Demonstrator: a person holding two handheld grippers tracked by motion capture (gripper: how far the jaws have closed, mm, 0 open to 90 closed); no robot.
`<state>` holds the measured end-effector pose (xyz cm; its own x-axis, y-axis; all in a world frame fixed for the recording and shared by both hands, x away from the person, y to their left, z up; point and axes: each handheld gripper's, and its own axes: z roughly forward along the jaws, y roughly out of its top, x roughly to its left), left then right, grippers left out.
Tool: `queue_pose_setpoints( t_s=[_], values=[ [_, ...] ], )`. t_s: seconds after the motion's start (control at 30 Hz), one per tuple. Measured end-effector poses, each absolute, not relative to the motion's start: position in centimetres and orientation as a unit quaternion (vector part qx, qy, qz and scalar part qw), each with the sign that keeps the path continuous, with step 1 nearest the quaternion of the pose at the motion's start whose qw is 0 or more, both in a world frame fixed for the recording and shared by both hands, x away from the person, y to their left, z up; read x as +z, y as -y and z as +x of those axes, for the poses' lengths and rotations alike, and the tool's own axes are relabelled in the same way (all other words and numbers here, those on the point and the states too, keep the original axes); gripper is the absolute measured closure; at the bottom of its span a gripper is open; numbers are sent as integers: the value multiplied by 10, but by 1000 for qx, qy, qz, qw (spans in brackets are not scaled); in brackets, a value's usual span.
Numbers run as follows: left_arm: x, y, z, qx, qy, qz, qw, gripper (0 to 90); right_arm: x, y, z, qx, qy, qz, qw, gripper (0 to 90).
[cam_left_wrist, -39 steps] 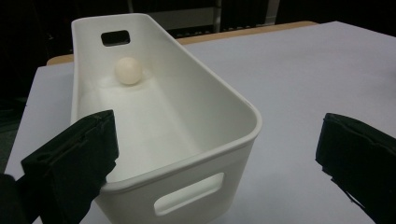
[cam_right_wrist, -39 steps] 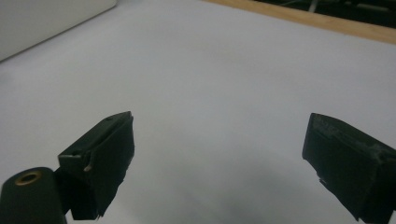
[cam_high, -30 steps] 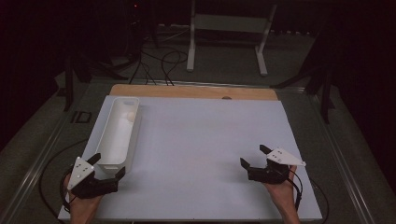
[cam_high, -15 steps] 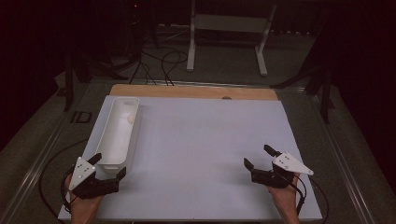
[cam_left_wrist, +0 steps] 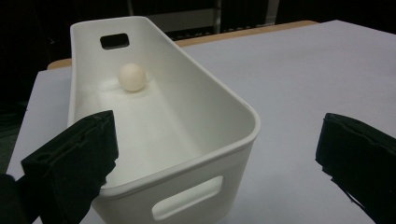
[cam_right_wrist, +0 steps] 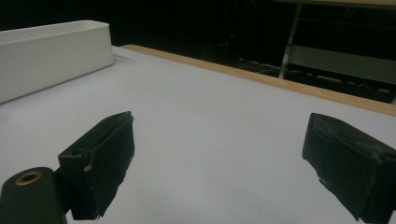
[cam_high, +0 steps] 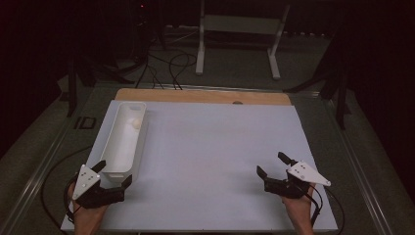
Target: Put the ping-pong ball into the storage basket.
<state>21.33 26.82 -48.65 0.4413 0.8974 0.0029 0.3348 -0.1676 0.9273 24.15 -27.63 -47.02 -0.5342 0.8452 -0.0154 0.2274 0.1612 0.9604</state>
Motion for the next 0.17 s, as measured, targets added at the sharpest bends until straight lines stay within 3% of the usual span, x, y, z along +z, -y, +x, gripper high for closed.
queue_pose_setpoints(
  t_s=[0.17],
  values=[
    [-486,-268,213,298,-438,704,474,0,-470,276,241,523,-703,381,294,88]
  ],
)
